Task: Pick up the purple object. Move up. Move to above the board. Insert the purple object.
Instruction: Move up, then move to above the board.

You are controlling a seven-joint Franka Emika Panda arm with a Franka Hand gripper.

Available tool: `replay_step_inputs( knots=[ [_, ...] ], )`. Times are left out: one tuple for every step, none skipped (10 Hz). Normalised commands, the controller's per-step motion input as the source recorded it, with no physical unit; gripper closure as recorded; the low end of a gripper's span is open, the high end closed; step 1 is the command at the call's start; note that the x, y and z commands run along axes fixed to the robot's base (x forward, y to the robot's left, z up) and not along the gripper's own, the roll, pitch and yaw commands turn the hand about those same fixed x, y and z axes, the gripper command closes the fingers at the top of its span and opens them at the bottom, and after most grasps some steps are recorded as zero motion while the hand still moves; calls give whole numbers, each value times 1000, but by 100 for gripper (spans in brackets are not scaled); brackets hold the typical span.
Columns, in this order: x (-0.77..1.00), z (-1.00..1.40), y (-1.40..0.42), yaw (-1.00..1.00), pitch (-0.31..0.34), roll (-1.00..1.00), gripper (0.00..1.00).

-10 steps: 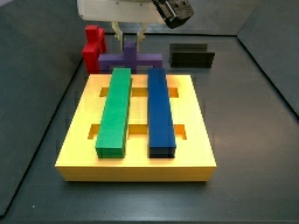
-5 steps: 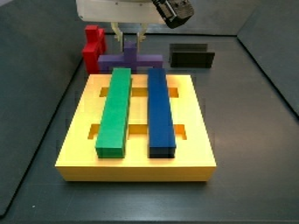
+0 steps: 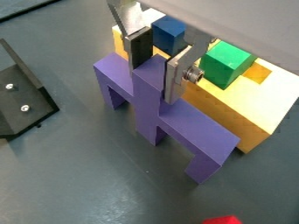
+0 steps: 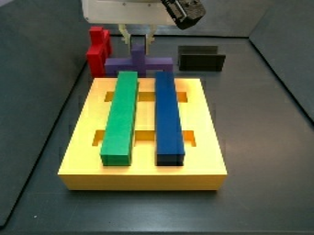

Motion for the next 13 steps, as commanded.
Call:
replay_step_inputs(
  knots=[
    [0,833,0,0,0,0,100],
    [-29,734,6,56,47,-9,100],
    [-41,584,3,59,72,-26,100],
    [11,228,-5,26,49,-60,100],
    [0,1400,0,0,0,0,100],
    [-22,1400,-2,-9,19,4,100],
    [-66,1400,-4,-14,27,-25,100],
    [-1,1400,4,-9,10,-43,100],
    [49,745,-3,-9,82,-34,100],
    [46,511,0,-10,94,-34,100],
    [41,222,3,-6,71,-39,100],
    [359,403,-1400,-294,222,-85,100],
    [353,380,-1400,-278,232,-65,100]
  ],
)
